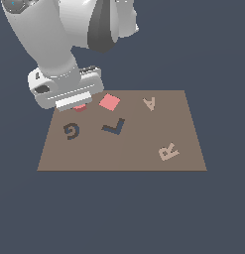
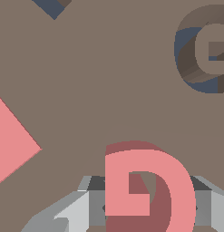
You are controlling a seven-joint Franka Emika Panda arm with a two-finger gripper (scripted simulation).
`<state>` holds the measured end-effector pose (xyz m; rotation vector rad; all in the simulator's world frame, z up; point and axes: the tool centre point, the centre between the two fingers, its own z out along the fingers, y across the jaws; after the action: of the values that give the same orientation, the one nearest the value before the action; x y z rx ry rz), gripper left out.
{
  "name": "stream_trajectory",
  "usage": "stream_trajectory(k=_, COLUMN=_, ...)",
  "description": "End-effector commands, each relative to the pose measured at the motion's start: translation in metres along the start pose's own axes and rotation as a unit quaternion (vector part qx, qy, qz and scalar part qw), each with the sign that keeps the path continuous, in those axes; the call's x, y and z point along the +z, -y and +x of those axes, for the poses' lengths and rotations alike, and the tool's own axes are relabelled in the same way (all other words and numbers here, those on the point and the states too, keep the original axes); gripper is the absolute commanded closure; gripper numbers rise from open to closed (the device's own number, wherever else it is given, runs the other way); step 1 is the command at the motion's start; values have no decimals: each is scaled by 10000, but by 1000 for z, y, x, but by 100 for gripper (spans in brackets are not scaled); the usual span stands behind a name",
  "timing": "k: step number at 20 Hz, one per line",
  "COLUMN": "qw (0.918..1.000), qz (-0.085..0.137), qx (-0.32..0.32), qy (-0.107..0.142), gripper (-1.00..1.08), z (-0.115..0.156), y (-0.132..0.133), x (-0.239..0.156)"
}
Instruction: Insert a designated object into the corresponding slot on a board.
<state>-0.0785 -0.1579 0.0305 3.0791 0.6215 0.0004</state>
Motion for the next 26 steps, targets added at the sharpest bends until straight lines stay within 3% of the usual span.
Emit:
stream_trajectory(k=1, qw=10000, qz=3, qx=-3, qy=1, gripper=108, z=0, y=0, x=0)
stream_trajectory(k=9, qw=9998, qz=0, qx=222, qy=0, gripper=108, z=1, y=2, x=0)
stream_trajectory(k=17, qw=9960, qz=-1, qx=888, qy=-1, gripper=108, z=5, y=8, x=-1)
stream_trajectory(k=22, qw=9883, qz=-1, qx=1526, qy=-1, gripper=108, z=9, y=13, x=-1)
stream_trajectory(k=26, qw=9766, qz=-2, qx=2152, qy=-2, gripper=108, z=13, y=18, x=-2)
